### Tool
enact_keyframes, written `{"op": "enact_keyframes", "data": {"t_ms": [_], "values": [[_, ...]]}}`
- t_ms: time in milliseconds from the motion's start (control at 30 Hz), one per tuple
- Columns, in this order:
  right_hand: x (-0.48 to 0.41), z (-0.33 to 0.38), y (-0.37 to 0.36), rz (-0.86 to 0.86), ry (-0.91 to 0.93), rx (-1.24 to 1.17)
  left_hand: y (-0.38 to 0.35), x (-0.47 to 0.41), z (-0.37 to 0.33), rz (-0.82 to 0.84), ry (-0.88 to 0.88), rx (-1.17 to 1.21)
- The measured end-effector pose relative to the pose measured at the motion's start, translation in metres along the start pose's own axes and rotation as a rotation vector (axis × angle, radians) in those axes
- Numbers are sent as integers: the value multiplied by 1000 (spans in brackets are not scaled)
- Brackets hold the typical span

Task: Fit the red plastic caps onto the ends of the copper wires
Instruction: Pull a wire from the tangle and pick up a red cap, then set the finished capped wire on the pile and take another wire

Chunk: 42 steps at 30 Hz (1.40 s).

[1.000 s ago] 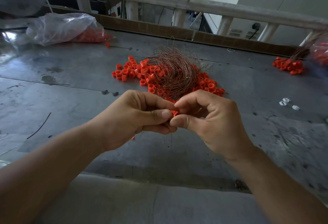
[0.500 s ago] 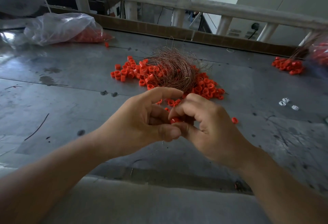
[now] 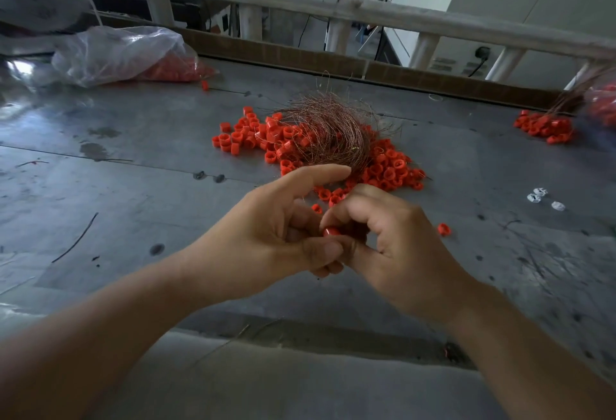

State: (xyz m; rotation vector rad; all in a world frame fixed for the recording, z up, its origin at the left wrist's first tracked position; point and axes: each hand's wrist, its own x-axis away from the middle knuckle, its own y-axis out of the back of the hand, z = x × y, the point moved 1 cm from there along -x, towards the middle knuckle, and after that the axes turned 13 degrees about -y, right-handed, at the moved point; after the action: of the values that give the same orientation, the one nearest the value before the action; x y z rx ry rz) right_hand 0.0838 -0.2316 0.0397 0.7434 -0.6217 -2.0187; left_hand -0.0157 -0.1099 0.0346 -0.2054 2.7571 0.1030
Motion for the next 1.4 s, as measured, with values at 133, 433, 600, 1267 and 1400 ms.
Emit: {"op": "enact_keyframes", "data": {"t_ms": [133,433,600,1267,1400], "values": [[-1,1,-4,-46,-26,-107,5,-4,0,-64,72,104],[-4,2,1,138,-301,-549,22,-9,-2,-176,15,422],[-5,-1,12,20,-304,-263,25,-8,-4,-192,48,155],[-2,-19,6,262,-308,363,80,-16,27,-375,175,-1055],[-3,-23,8,195,-332,345,96,-22,39,-434,275,-1077]]}}
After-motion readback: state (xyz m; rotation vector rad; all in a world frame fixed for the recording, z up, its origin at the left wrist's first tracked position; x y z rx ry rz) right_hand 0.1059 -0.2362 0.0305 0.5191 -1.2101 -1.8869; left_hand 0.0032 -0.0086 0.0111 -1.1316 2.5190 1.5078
